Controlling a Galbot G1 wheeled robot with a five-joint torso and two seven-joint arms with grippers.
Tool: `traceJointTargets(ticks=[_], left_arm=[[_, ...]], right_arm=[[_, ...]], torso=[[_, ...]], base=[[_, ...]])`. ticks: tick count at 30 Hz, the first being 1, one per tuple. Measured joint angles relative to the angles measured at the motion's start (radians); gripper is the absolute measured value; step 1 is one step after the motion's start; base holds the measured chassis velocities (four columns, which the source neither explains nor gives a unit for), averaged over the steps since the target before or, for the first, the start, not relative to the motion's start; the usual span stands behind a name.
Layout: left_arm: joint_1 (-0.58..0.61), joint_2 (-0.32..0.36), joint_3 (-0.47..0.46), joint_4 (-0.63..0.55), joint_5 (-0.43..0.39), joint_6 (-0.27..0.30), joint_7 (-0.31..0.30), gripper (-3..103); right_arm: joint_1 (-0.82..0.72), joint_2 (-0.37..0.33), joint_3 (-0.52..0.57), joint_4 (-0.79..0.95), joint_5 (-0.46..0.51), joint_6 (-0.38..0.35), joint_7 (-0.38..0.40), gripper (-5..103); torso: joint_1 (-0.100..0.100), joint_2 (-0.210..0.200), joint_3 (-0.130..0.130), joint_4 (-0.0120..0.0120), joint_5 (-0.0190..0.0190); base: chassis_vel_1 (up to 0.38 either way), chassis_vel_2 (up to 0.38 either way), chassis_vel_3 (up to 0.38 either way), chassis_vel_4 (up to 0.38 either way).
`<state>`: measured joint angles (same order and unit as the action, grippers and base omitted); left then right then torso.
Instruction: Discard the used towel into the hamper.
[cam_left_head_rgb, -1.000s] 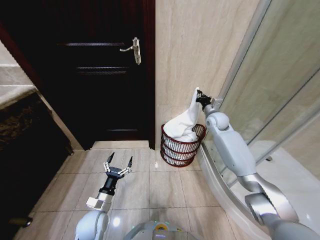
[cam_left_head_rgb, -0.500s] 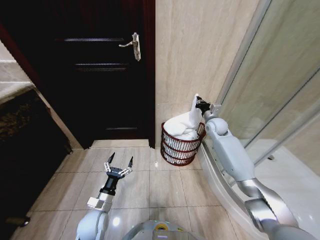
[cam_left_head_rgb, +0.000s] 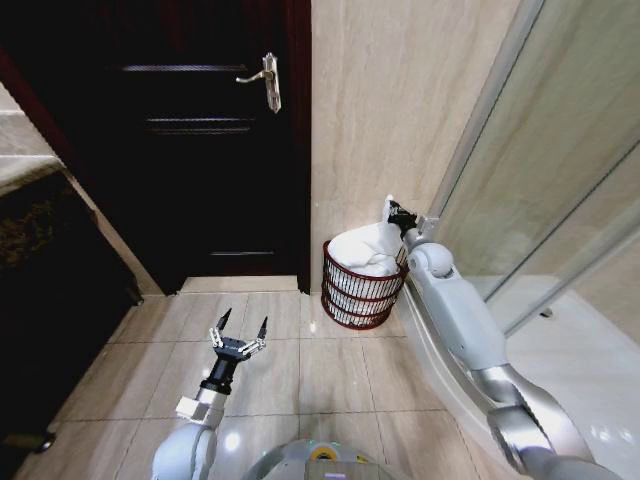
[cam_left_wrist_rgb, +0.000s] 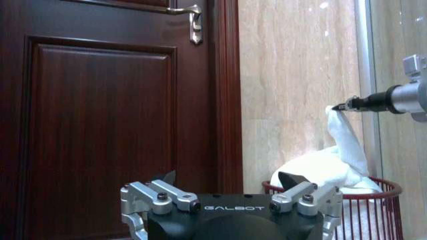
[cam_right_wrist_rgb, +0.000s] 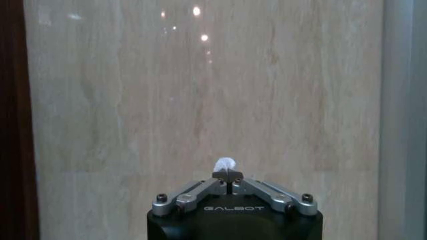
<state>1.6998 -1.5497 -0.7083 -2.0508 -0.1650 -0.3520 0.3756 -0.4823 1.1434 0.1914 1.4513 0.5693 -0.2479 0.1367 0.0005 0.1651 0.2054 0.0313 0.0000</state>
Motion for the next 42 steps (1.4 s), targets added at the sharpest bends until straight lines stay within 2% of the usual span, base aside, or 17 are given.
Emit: traceJointTargets(ticks=[2,3,6,7,9,12,15,19,21,24,27,32,36,42], left_arm=[[-0.006,-0.001,0.003,0.003,-0.002,-0.005,-0.004,100],[-0.006,-0.001,0.003,0.003,-0.002,-0.005,-0.004,100],[-0.011,0.003,0.004,0.007,-0.005,-0.009,-0.013,100],[-0.011,0.003,0.004,0.007,-0.005,-0.009,-0.013,100],[-0.004,0.014,0.004,0.0,-0.008,-0.005,-0.016,100],[0.003,0.021,0.001,-0.007,-0.013,-0.003,-0.017,100],[0.01,0.029,-0.003,-0.012,-0.019,-0.002,-0.018,100],[0.02,0.042,-0.01,-0.016,-0.027,-0.001,-0.019,100],[0.024,0.046,-0.014,-0.018,-0.031,-0.001,-0.021,100],[0.026,0.047,-0.016,-0.018,-0.032,-0.001,-0.022,100],[0.027,0.053,-0.02,-0.018,-0.041,0.001,-0.024,100],[0.019,0.058,-0.026,-0.012,-0.055,0.003,-0.025,100],[0.008,0.056,-0.036,0.0,-0.069,0.001,-0.026,100],[-0.009,0.042,-0.052,0.012,-0.093,-0.009,-0.032,100]], right_arm=[[-0.008,-0.002,-0.012,0.018,0.064,-0.055,0.022,0],[-0.008,-0.002,-0.012,0.018,0.064,-0.055,0.022,0],[-0.016,0.005,-0.017,0.049,0.197,-0.209,0.089,0],[-0.016,0.005,-0.017,0.049,0.197,-0.209,0.089,0],[-0.026,0.015,-0.02,0.052,0.279,-0.293,0.135,0],[-0.039,0.025,-0.018,0.034,0.291,-0.328,0.135,0],[-0.046,0.038,-0.012,0.005,0.289,-0.341,0.127,0],[-0.03,0.063,0.002,-0.079,0.261,-0.363,0.082,0],[0.016,0.086,0.006,-0.172,0.206,-0.368,0.027,0],[0.045,0.098,0.006,-0.218,0.191,-0.381,0.008,0],[0.11,0.142,0.006,-0.303,0.175,-0.429,-0.013,0],[0.166,0.164,-0.014,-0.373,0.166,-0.484,-0.029,0],[0.205,0.178,-0.032,-0.461,0.125,-0.487,-0.06,0],[0.188,0.172,-0.062,-0.493,0.12,-0.487,-0.085,0]], torso=[[0.0,-0.003,-0.004,0.0002,0.0001],[0.0,-0.003,-0.004,0.0002,0.0001],[0.0,-0.004,-0.005,0.0004,-0.0002],[0.0,-0.004,-0.005,0.0004,-0.0002],[0.0,-0.004,-0.005,0.0004,-0.0001],[0.0,-0.003,-0.005,0.0003,-0.0001],[0.0,-0.002,-0.004,0.0003,0.0002],[0.0,0.0,-0.003,0.0002,0.0001],[0.0,0.001,-0.002,0.0002,-0.0002],[0.0,0.002,-0.001,0.0002,-0.0002],[0.0,0.003,-0.001,0.0003,-0.0002],[0.0,0.004,0.0,0.0003,-0.0003],[0.0,0.005,0.001,0.0003,-0.0002],[0.0,0.006,0.001,0.0001,0.0]], base=[[0.0,0.0,0.0,0.0],[0.0,0.0,0.0,0.0],[0.0,0.0,0.0,0.0],[0.0,0.0,0.0,0.0],[0.0,0.0,0.0,0.0],[0.0,0.0,0.0,0.0],[0.0,0.0,0.0,0.0],[0.0,0.0,0.0,0.0],[0.0,0.0,0.0,0.0],[0.0,0.0,0.0,0.0],[0.0,0.0,0.0,0.0],[0.0,0.0,0.0,0.0],[0.0,0.0,0.0,0.0],[0.0,0.0,0.0,0.0]])
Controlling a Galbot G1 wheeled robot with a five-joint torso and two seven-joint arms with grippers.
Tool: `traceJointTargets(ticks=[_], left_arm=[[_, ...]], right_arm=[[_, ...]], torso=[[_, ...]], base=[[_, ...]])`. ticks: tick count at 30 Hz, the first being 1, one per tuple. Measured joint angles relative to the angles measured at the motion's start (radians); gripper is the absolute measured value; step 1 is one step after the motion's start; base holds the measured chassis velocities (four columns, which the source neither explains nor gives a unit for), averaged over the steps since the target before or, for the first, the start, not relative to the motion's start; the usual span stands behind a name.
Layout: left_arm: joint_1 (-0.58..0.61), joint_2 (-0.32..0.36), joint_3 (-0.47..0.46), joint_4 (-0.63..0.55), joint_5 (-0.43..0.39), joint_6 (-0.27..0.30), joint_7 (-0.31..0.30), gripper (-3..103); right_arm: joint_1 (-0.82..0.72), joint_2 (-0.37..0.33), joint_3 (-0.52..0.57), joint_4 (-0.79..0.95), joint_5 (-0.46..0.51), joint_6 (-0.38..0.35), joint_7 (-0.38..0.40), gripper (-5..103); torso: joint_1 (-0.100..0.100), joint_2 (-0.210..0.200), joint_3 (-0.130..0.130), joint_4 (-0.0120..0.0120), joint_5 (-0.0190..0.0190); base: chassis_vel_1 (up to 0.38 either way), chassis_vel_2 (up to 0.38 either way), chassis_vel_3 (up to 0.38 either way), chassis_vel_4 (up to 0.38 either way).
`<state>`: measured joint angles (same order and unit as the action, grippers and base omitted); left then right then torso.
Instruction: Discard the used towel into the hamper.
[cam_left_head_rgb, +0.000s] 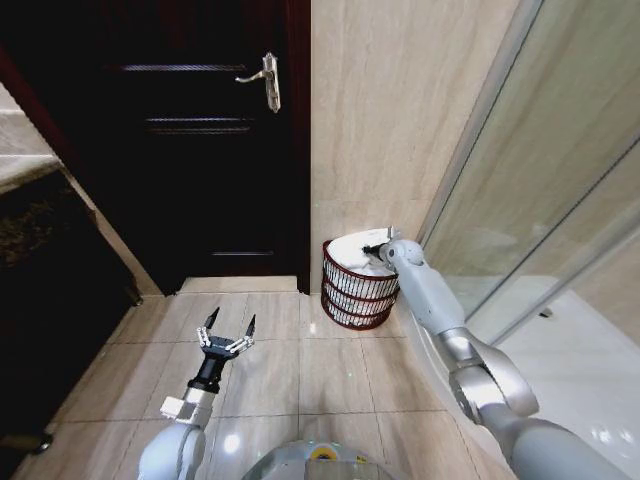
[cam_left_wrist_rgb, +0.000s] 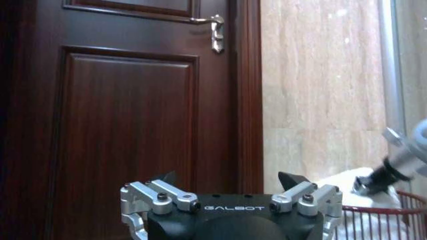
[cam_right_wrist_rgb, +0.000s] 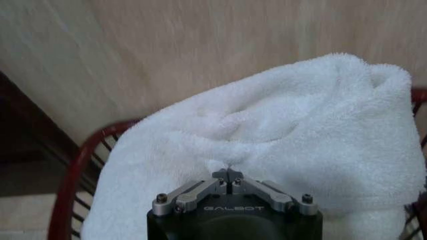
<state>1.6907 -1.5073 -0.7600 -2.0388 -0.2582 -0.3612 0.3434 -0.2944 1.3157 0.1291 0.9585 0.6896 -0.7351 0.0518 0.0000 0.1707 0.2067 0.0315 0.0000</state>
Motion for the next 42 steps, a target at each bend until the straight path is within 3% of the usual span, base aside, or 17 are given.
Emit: traceJointTargets(ticks=[10,18,23,25,26,28,29,31,36,37,41,42], left_arm=[[-0.017,-0.023,-0.008,0.006,-0.014,-0.015,-0.009,100],[-0.046,-0.014,-0.013,0.038,-0.039,-0.023,-0.01,100],[-0.067,-0.001,-0.007,0.05,-0.047,-0.019,-0.011,100],[-0.087,0.0,0.003,0.055,-0.048,-0.005,-0.014,100],[-0.087,0.0,0.003,0.055,-0.048,-0.005,-0.014,100],[-0.107,-0.002,0.012,0.063,-0.048,0.003,-0.029,100],[-0.115,-0.003,0.015,0.067,-0.047,0.005,-0.035,100],[-0.126,-0.005,0.02,0.072,-0.044,0.009,-0.046,100],[-0.147,-0.001,0.03,0.079,-0.044,0.021,-0.076,100],[-0.147,-0.001,0.03,0.079,-0.044,0.021,-0.076,100],[-0.149,0.005,0.029,0.077,-0.051,0.026,-0.096,100],[-0.15,0.008,0.028,0.071,-0.053,0.031,-0.107,100]], right_arm=[[-0.012,-0.01,-0.041,-0.056,0.038,0.0,0.008,0],[0.008,0.054,0.061,-0.166,0.01,0.0,-0.006,0],[-0.023,0.031,0.064,-0.084,0.032,0.0,0.039,16],[-0.069,-0.008,0.07,0.056,0.11,0.0,0.114,27],[-0.069,-0.008,0.07,0.056,0.11,0.0,0.114,27],[-0.111,-0.045,0.08,0.193,0.159,0.0,0.161,37],[-0.123,-0.058,0.085,0.236,0.172,0.0,0.171,43],[-0.141,-0.077,0.092,0.3,0.186,0.001,0.181,43],[-0.217,-0.163,0.109,0.525,0.224,0.004,0.221,65],[-0.217,-0.163,0.109,0.525,0.224,0.004,0.221,65],[-0.281,-0.21,0.136,0.655,0.227,0.09,0.212,81],[-0.322,-0.231,0.151,0.721,0.197,0.171,0.198,86]], torso=[[0.0,0.001,0.0,-0.0001,-0.0001],[0.0,0.001,0.001,0.0003,-0.0002],[0.0,0.001,0.001,0.0004,0.0001],[0.0,0.001,0.002,0.0002,0.0004],[0.0,0.001,0.002,0.0002,0.0004],[0.0,0.001,0.002,0.0,0.0003],[0.0,0.001,0.002,-0.0002,0.0003],[0.0,0.002,0.001,-0.0001,0.0001],[0.0,0.002,0.001,0.0,0.0002],[0.0,0.002,0.001,0.0,0.0002],[0.0,0.002,0.001,0.0002,0.0004],[0.0,0.002,0.001,0.0002,0.0002]], base=[[0.0,0.0,0.0,0.0],[0.0,0.0,0.0,0.0],[0.0,0.0,0.0,0.0],[0.0,0.0,0.0,0.0],[0.0,0.0,0.0,0.0],[0.0,0.0,0.0,0.0],[0.0,0.0,0.0,0.0],[0.0,0.0,0.0,0.0],[0.0,0.0,0.0,0.0],[0.0,0.0,0.0,0.0],[0.0,0.0,0.0,0.0],[0.0,0.0,0.0,0.0]])
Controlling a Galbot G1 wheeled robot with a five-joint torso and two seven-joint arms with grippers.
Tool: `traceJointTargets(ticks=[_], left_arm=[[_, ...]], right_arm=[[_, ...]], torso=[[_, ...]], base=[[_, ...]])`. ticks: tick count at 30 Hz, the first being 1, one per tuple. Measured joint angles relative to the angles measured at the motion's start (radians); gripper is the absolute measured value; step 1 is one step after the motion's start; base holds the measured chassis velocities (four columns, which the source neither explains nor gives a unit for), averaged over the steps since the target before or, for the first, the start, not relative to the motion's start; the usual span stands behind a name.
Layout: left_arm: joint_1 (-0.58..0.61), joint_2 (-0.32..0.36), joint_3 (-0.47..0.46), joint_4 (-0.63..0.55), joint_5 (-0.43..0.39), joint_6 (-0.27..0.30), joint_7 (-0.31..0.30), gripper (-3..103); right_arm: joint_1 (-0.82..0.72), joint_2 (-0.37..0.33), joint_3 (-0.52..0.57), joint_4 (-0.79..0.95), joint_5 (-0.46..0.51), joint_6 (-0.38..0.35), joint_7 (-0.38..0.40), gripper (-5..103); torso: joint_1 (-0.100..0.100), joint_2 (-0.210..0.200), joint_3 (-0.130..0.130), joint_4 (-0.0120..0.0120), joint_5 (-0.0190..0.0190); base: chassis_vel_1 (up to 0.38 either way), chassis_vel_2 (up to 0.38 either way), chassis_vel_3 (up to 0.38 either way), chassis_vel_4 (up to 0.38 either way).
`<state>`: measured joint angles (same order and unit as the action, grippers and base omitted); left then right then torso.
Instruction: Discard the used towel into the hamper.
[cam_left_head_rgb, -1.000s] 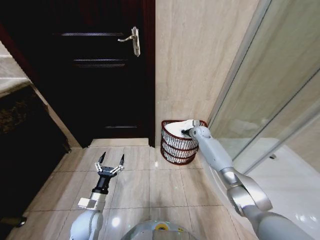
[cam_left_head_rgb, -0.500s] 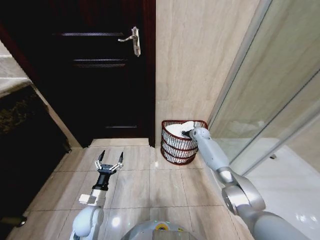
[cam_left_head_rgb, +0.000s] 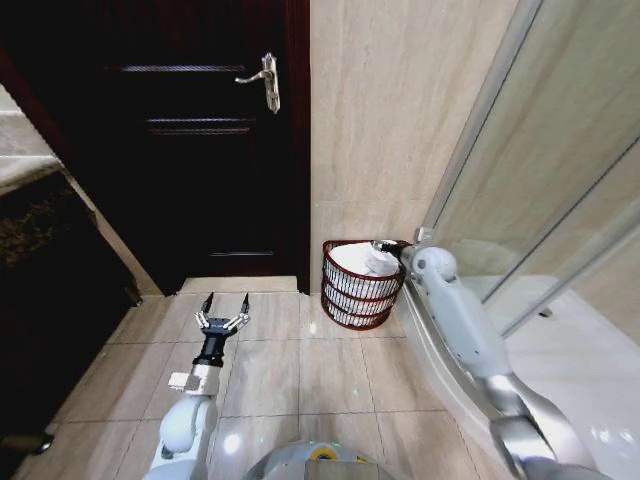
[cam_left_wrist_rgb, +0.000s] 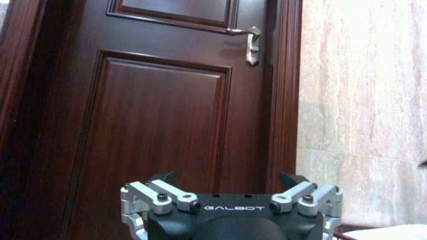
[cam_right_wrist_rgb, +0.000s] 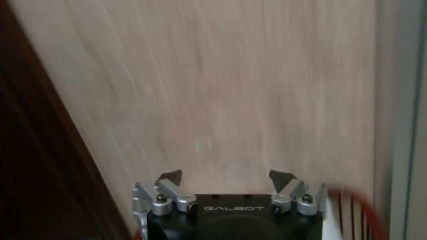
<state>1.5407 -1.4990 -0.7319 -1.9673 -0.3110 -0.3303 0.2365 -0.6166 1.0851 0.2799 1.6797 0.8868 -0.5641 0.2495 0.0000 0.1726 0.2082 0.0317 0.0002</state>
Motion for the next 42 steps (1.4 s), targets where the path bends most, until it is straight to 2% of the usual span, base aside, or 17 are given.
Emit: traceJointTargets(ticks=[1,2,3,5,6,7,10,11,13,15,16,21,30,33,37,39,42], left_arm=[[0.0,0.001,-0.001,-0.003,-0.001,0.002,-0.004,100],[0.0,0.001,-0.001,-0.003,-0.001,0.002,-0.004,100],[0.0,0.003,-0.002,-0.01,-0.003,0.007,-0.011,100],[0.001,0.008,-0.002,-0.027,-0.018,0.019,-0.024,100],[0.003,0.01,-0.002,-0.033,-0.023,0.022,-0.027,100],[0.003,0.01,-0.002,-0.033,-0.023,0.022,-0.027,100],[0.025,0.03,-0.001,-0.069,-0.037,0.087,-0.03,100],[0.025,0.03,-0.001,-0.069,-0.037,0.087,-0.03,100],[0.028,0.044,0.001,-0.082,-0.05,0.116,-0.051,100],[0.028,0.046,0.001,-0.083,-0.046,0.12,-0.055,100],[0.028,0.049,0.003,-0.084,-0.024,0.129,-0.068,100],[0.028,0.053,0.013,-0.108,0.007,0.201,-0.124,100],[-0.014,0.134,0.027,-0.134,0.001,0.281,-0.177,100],[-0.014,0.143,0.027,-0.144,-0.006,0.289,-0.18,100],[-0.003,0.158,0.026,-0.169,-0.016,0.297,-0.181,100],[0.002,0.165,0.025,-0.199,-0.034,0.307,-0.185,100],[-0.001,0.168,0.024,-0.218,-0.04,0.311,-0.196,100]], right_arm=[[-0.024,-0.009,0.008,0.031,-0.032,0.044,-0.01,91],[-0.024,-0.009,0.008,0.031,-0.032,0.044,-0.01,91],[-0.057,-0.018,0.016,0.064,-0.082,0.092,-0.022,96],[-0.173,-0.026,0.06,0.138,-0.281,0.217,-0.092,100],[-0.215,-0.023,0.075,0.162,-0.332,0.243,-0.106,100],[-0.215,-0.023,0.075,0.162,-0.332,0.243,-0.106,100],[-0.374,0.02,0.13,0.278,-0.489,0.272,-0.089,100],[-0.374,0.02,0.13,0.278,-0.489,0.272,-0.089,100],[-0.467,0.061,0.175,0.352,-0.583,0.291,-0.071,100],[-0.489,0.069,0.184,0.368,-0.6,0.297,-0.064,100],[-0.56,0.086,0.206,0.414,-0.637,0.314,-0.052,100],[-0.724,0.144,0.268,0.508,-0.716,0.351,-0.061,100],[-0.803,0.187,0.32,0.602,-0.727,0.342,-0.06,100],[-0.815,0.188,0.329,0.616,-0.72,0.337,-0.059,100],[-0.836,0.183,0.343,0.664,-0.66,0.293,-0.051,100],[-0.854,0.171,0.364,0.706,-0.573,0.21,-0.043,100],[-0.869,0.168,0.38,0.726,-0.51,0.154,-0.048,100]], torso=[[0.0,0.0,0.0,0.0,0.0],[0.0,0.0,0.0,0.0,0.0],[0.0,0.0,0.0,0.0,-0.0003],[0.0,0.0,0.0,-0.0001,0.0],[0.0,0.0,0.0,-0.0002,-0.0001],[0.0,0.0,0.0,-0.0002,-0.0001],[0.0,0.0,0.0,-0.0004,0.0002],[0.0,0.0,0.0,-0.0004,0.0002],[0.0,0.006,0.003,-0.0004,-0.0002],[0.0,0.008,0.004,-0.0002,-0.0002],[0.001,0.014,0.008,-0.0004,-0.0005],[0.01,0.039,0.025,-0.0007,-0.0004],[0.024,0.077,0.052,-0.0004,-0.0004],[0.027,0.085,0.057,-0.0004,-0.0002],[0.032,0.101,0.068,-0.0003,-0.0003],[0.036,0.115,0.078,-0.0003,-0.0003],[0.04,0.125,0.085,-0.0003,-0.0003]], base=[[0.0,0.0,0.0,0.0],[0.0,0.0,0.0,0.0],[0.0,0.0,0.0,0.0],[0.0,0.0,0.0,0.0],[0.0,0.0,0.0,0.0],[0.0,0.0,0.0,0.0],[0.0,0.0,0.0,0.0],[0.0,0.0,0.0,0.0],[0.0,0.0,0.0,0.0],[0.0,0.0,0.0,0.0],[0.0,0.0,0.0,0.0],[0.0,0.0,0.0,0.0],[0.0,0.0,0.0,0.0],[0.0,0.0,0.0,0.0],[0.0,0.0,0.0,0.0],[0.0,0.0,0.0,0.0],[0.0,0.0,0.0,0.0]])
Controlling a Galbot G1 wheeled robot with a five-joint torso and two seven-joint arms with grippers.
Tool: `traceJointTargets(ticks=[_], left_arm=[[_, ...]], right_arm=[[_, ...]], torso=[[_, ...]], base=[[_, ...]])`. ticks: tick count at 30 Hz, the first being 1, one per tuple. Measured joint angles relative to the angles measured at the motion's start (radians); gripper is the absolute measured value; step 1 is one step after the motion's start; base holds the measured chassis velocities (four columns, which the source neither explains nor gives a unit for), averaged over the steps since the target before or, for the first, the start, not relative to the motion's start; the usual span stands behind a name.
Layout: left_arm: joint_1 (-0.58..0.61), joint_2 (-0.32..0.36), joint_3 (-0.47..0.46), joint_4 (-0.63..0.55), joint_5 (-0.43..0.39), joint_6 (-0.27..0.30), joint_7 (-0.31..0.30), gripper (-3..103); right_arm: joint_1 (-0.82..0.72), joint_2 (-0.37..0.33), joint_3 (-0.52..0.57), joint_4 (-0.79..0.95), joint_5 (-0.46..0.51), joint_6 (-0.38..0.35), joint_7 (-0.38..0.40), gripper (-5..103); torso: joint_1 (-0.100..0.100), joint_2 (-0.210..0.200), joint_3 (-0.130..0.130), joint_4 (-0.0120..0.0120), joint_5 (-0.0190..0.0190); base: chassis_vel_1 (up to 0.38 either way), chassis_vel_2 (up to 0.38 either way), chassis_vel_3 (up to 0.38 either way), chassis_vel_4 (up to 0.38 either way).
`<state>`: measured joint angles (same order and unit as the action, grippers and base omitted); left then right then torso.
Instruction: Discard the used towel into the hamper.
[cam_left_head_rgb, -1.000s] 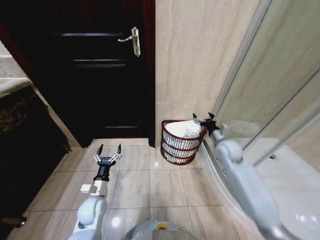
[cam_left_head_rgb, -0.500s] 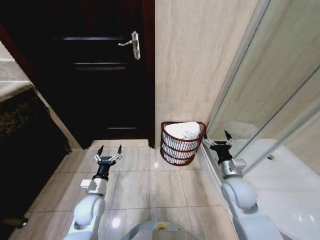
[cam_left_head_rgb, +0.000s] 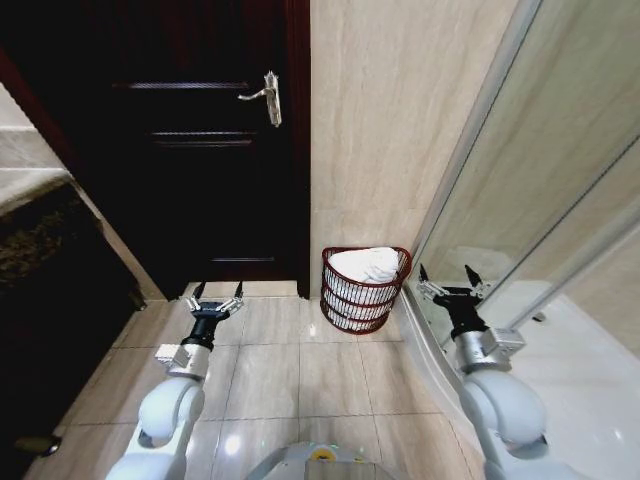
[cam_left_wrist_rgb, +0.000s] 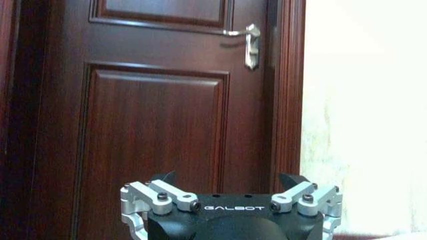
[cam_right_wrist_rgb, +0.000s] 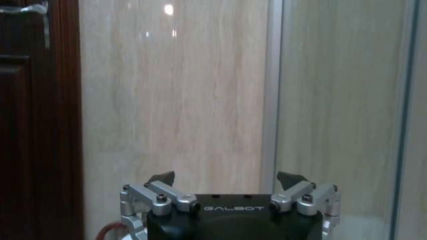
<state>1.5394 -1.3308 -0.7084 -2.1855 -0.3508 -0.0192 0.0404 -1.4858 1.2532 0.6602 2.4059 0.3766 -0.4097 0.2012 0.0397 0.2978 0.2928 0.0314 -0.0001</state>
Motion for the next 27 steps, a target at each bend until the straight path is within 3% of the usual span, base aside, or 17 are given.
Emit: traceJointTargets(ticks=[3,9,27], left_arm=[[-0.006,0.004,-0.003,-0.026,-0.006,0.016,-0.011,100],[-0.002,0.017,-0.013,-0.085,0.032,0.052,-0.035,100],[0.032,0.003,-0.014,-0.122,0.069,0.052,-0.035,100]], right_arm=[[-0.011,0.001,0.004,0.009,0.038,-0.028,0.001,100],[-0.014,0.009,0.003,0.011,-0.029,0.011,-0.005,100],[-0.056,0.067,-0.041,0.034,-0.138,0.065,-0.032,100]], torso=[[0.004,0.011,0.007,-0.0002,0.0001],[0.016,0.039,0.023,0.0001,0.0001],[0.041,0.111,0.071,-0.0001,0.0001]], base=[[0.0,0.0,0.0,0.0],[0.0,0.0,0.0,0.0],[0.0,0.0,0.0,0.0]])
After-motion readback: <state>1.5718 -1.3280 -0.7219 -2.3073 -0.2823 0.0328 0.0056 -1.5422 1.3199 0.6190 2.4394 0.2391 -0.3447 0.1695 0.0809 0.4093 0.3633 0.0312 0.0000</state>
